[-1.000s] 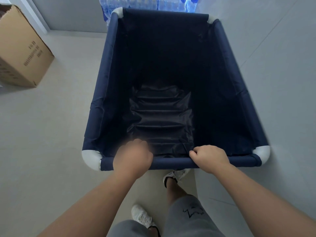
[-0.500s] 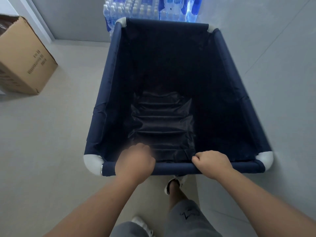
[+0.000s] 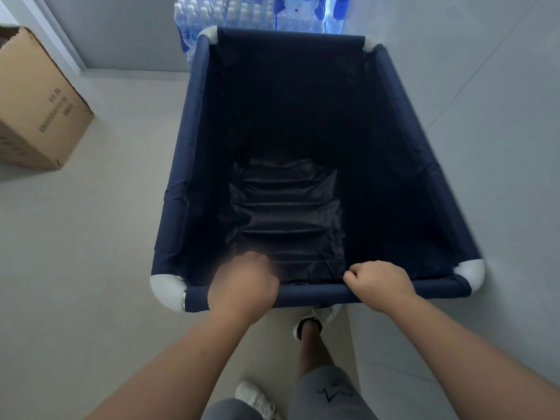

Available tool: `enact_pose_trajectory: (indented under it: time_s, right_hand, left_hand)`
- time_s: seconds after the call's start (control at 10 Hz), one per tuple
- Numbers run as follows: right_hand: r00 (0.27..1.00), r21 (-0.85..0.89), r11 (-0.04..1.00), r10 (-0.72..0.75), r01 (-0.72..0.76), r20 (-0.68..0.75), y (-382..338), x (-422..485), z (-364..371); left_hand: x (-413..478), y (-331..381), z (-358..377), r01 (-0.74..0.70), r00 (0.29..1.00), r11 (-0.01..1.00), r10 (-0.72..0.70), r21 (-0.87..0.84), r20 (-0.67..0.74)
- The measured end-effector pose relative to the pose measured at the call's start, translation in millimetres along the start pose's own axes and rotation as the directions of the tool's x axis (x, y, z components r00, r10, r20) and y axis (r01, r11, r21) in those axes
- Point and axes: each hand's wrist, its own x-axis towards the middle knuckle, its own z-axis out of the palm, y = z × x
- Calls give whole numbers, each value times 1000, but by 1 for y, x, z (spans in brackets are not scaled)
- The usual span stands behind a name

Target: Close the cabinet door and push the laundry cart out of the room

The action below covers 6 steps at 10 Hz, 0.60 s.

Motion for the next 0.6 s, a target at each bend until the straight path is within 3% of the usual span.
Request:
enact_pose_trajectory:
  time_s: [0.4, 0.6]
  right_hand:
    - [998, 71, 997, 28, -32, 54, -1, -1, -7]
    - [1000, 213, 977, 28, -28, 3, -2, -11, -25]
  left_hand:
    - [0, 2, -5, 30, 998, 999, -30, 13, 59]
    - [1, 5, -26, 119, 993, 992, -119, -37, 2]
